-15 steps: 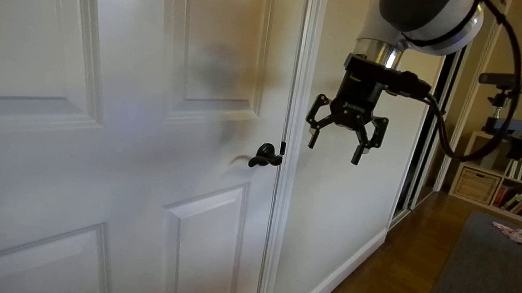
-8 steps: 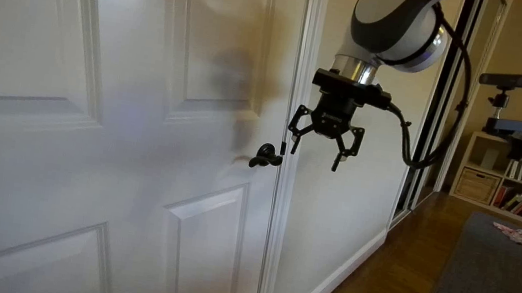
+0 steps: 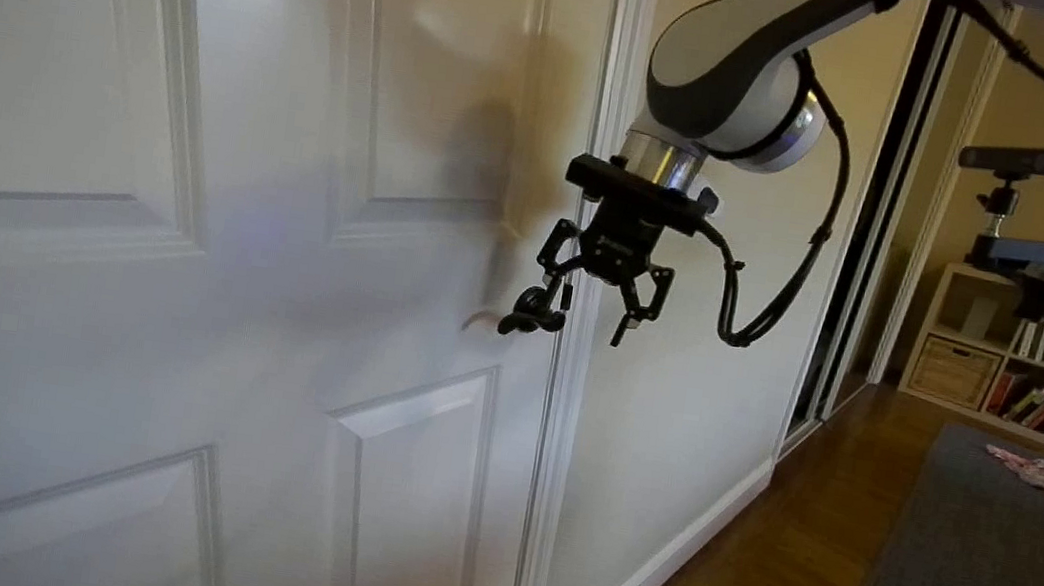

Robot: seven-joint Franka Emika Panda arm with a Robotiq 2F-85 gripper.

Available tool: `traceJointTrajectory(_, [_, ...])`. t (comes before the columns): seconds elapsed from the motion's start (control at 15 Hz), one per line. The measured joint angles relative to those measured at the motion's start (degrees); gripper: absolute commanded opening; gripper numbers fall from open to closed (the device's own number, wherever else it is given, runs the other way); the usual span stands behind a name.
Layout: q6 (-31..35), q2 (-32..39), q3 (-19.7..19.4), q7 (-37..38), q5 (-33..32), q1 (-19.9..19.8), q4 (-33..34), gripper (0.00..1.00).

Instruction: Open the door

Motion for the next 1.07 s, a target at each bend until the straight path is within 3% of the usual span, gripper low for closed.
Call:
traceJointTrajectory(0.07, [0.49, 0.68, 0.11, 0.7, 0.42, 0.04, 0.89, 0.88])
traceJointTrajectory(0.13, [0.97, 1.36, 0.27, 1.17, 0.77, 0.08, 1.57, 0.89])
traceJointTrajectory(0.2, [1.53, 2.05, 0.5, 1.77, 1.07, 0.11, 2.27, 0.8])
traceJointTrajectory(0.33, [3.03, 3.64, 1.0, 2.2, 1.75, 0.14, 3.58, 0.82])
traceJointTrajectory(0.4, [3.89, 4.45, 1.19, 2.34, 1.87, 0.15, 4.22, 0.76])
traceJointTrajectory(0.67, [8.18, 6.7, 1.51, 2.7, 1.99, 0.19, 6.61, 0.86])
traceJointTrajectory(0.73, [9.3, 7.08, 1.51, 2.73, 1.99, 0.23, 6.9, 0.63])
traceJointTrajectory(0.87, [10.14, 7.39, 1.51, 2.76, 1.99, 0.29, 6.96, 0.58])
traceJointTrajectory(1.07, [10.41, 7.67, 1.51, 2.76, 1.99, 0.38, 6.97, 0.37])
